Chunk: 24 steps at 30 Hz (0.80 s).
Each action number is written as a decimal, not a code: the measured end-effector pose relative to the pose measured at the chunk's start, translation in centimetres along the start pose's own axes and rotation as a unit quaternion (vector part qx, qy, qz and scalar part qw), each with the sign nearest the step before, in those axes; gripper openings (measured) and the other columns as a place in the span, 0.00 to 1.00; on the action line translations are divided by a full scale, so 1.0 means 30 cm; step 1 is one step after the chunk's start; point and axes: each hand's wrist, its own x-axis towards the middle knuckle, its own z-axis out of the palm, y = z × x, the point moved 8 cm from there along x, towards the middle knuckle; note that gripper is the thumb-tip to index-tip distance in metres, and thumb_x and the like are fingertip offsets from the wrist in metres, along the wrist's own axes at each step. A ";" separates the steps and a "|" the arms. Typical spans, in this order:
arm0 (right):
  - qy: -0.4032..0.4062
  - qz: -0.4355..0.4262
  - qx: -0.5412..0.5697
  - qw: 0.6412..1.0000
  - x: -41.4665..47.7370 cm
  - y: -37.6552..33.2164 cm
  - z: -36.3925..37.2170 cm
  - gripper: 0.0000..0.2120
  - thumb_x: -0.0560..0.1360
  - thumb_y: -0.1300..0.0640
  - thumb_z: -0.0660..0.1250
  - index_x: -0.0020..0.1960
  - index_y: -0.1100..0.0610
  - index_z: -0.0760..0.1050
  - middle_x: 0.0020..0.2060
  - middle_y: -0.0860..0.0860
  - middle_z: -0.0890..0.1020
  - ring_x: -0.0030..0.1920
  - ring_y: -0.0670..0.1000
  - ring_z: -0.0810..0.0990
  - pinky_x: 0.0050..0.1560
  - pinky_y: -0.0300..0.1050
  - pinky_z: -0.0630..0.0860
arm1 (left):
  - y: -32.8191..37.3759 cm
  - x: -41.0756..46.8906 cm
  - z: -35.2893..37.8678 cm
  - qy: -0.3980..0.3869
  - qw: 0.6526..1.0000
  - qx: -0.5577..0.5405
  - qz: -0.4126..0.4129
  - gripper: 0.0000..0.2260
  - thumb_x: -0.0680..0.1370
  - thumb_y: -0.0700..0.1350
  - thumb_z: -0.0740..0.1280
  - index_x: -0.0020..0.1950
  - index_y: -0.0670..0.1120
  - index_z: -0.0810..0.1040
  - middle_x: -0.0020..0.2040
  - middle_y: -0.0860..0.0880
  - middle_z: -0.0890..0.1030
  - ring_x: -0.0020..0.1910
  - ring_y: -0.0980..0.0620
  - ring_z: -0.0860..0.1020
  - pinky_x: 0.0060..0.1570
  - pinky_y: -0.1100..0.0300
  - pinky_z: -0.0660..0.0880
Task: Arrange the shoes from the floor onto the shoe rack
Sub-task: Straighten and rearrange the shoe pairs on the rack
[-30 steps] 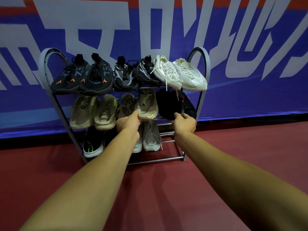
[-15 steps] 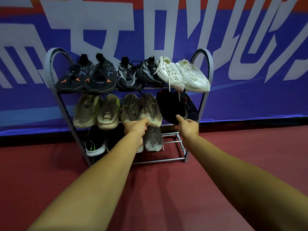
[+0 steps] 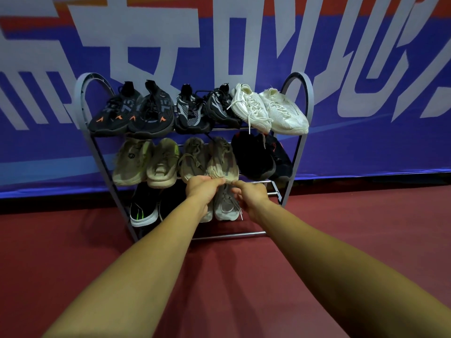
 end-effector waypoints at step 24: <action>-0.092 -0.081 -0.184 0.975 -0.079 -0.124 0.247 0.05 0.76 0.63 0.69 0.41 0.60 0.74 0.30 0.55 0.76 0.27 0.50 0.72 0.20 0.33 0.61 | 0.025 0.065 -0.284 0.039 0.999 -0.027 0.006 0.06 0.75 0.46 0.72 0.39 0.47 0.81 0.36 0.52 0.81 0.31 0.58 0.74 0.28 0.65 0.65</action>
